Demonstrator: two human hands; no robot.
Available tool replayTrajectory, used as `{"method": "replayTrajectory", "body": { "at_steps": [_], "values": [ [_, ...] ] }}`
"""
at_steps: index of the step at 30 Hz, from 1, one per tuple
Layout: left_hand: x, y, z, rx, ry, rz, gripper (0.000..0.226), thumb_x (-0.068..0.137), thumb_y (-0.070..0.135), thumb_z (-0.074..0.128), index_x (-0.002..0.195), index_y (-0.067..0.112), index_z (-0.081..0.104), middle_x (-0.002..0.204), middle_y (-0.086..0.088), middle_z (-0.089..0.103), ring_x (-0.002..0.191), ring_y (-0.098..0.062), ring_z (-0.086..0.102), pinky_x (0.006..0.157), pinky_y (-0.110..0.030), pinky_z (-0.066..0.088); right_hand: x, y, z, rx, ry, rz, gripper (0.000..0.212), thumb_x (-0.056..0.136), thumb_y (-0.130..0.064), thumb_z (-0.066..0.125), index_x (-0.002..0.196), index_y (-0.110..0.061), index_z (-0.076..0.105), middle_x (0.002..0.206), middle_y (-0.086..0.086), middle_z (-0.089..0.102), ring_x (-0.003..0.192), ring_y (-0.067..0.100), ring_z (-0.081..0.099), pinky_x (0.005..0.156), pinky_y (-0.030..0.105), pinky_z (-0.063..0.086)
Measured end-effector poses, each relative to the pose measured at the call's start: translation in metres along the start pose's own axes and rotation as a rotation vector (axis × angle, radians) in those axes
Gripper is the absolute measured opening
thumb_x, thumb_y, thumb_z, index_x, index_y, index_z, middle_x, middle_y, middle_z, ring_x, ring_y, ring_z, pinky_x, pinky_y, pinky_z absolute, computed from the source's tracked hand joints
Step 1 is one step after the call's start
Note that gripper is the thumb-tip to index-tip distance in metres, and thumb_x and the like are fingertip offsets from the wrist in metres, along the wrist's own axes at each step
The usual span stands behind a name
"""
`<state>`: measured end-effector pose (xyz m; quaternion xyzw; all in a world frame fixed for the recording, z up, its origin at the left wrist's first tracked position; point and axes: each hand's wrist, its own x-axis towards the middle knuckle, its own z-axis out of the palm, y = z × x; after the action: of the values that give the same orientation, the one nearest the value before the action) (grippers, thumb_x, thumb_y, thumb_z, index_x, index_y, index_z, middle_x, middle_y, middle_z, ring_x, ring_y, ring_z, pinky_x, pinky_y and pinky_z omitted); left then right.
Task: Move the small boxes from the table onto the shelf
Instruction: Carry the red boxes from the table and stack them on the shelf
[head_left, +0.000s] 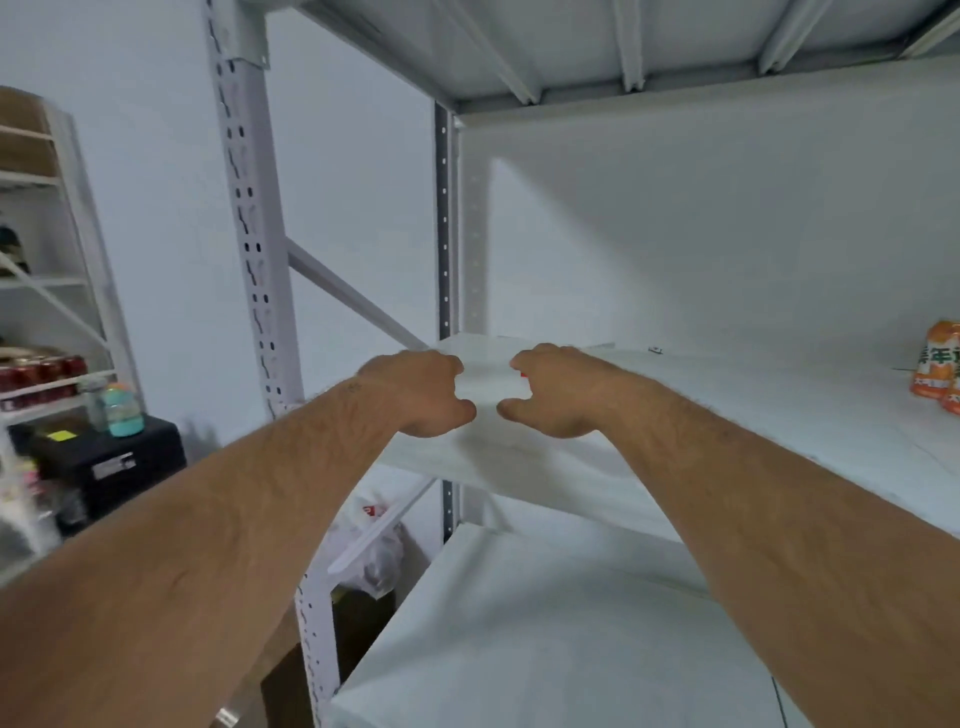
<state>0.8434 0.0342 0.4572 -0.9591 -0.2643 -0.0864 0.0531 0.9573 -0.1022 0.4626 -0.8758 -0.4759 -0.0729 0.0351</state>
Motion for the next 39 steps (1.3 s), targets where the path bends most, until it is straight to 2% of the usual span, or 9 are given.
{"method": "replayTrajectory", "body": {
  "at_steps": [8,20,24,27,30,31,34,36,39],
  "values": [
    [-0.108,-0.005,-0.010,0.020,-0.017,-0.183,0.071,0.088,0.055,0.044,0.152,0.030,0.026,0.153,0.006,0.036,0.134,-0.023,0.042,0.105,-0.043,0.042,-0.068,-0.046,-0.004,0.095,0.011,-0.183,0.069,0.096,-0.052,0.052,0.153,-0.018,0.033,0.154,0.006,0.038,0.135,0.028,0.044,0.107,0.041,0.041],
    [-0.300,-0.047,0.024,-0.042,-0.031,-0.345,0.059,0.089,0.055,0.046,0.140,0.026,0.044,0.134,0.001,0.056,0.113,-0.025,0.059,0.088,-0.040,0.053,-0.171,-0.170,0.055,0.181,-0.078,-0.397,0.070,0.096,-0.052,0.054,0.153,-0.018,0.033,0.157,0.005,0.036,0.140,0.027,0.040,0.112,0.042,0.037],
    [-0.380,-0.063,0.055,-0.034,-0.087,-0.448,0.050,0.086,0.053,0.046,0.127,0.025,0.053,0.113,0.003,0.061,0.097,-0.021,0.060,0.074,-0.036,0.051,-0.213,-0.224,0.086,0.189,-0.198,-0.473,0.058,0.084,-0.061,0.048,0.128,-0.023,0.054,0.127,0.000,0.057,0.117,0.028,0.059,0.094,0.045,0.050],
    [-0.443,-0.070,0.079,-0.057,-0.114,-0.533,0.040,0.083,0.054,0.045,0.107,0.026,0.060,0.090,0.005,0.062,0.078,-0.018,0.061,0.063,-0.032,0.050,-0.242,-0.259,0.117,0.212,-0.246,-0.565,0.052,0.082,-0.058,0.049,0.121,-0.025,0.058,0.116,-0.005,0.061,0.105,0.021,0.062,0.089,0.041,0.053],
    [-0.501,-0.070,0.098,-0.075,-0.131,-0.616,0.036,0.088,0.055,0.046,0.106,0.027,0.058,0.095,0.003,0.064,0.078,-0.018,0.059,0.062,-0.030,0.044,-0.284,-0.296,0.133,0.207,-0.299,-0.646,0.022,0.089,-0.048,0.057,0.099,-0.028,0.055,0.093,-0.008,0.060,0.091,0.018,0.063,0.081,0.034,0.052],
    [-0.519,-0.069,0.103,-0.080,-0.139,-0.642,0.037,0.090,0.053,0.046,0.113,0.026,0.058,0.102,0.003,0.064,0.083,-0.019,0.060,0.064,-0.031,0.043,-0.298,-0.307,0.138,0.206,-0.318,-0.662,0.023,0.089,-0.048,0.057,0.097,-0.027,0.054,0.090,-0.007,0.059,0.088,0.018,0.062,0.078,0.033,0.052],
    [-0.567,-0.067,0.117,-0.070,-0.186,-0.737,0.050,0.091,0.052,0.043,0.132,0.024,0.050,0.125,0.001,0.060,0.106,-0.023,0.061,0.075,-0.034,0.047,-0.332,-0.339,0.151,0.193,-0.309,-0.777,0.042,0.086,-0.057,0.054,0.110,-0.022,0.057,0.101,-0.002,0.062,0.093,0.021,0.062,0.081,0.040,0.053],
    [-0.596,-0.066,0.124,-0.063,-0.219,-0.813,0.055,0.090,0.054,0.042,0.136,0.024,0.047,0.130,0.001,0.057,0.110,-0.024,0.059,0.083,-0.037,0.051,-0.354,-0.356,0.157,0.161,-0.305,-0.858,0.037,0.093,-0.053,0.054,0.112,-0.022,0.055,0.102,-0.002,0.060,0.088,0.017,0.059,0.076,0.034,0.050],
    [-0.628,-0.062,0.127,-0.090,-0.210,-0.934,0.053,0.090,0.054,0.046,0.134,0.025,0.049,0.127,0.002,0.059,0.107,-0.023,0.061,0.084,-0.036,0.051,-0.377,-0.374,0.168,0.182,-0.361,-0.956,0.053,0.097,-0.052,0.051,0.141,-0.022,0.047,0.133,0.003,0.057,0.116,0.022,0.059,0.094,0.035,0.050]
  ]
}}
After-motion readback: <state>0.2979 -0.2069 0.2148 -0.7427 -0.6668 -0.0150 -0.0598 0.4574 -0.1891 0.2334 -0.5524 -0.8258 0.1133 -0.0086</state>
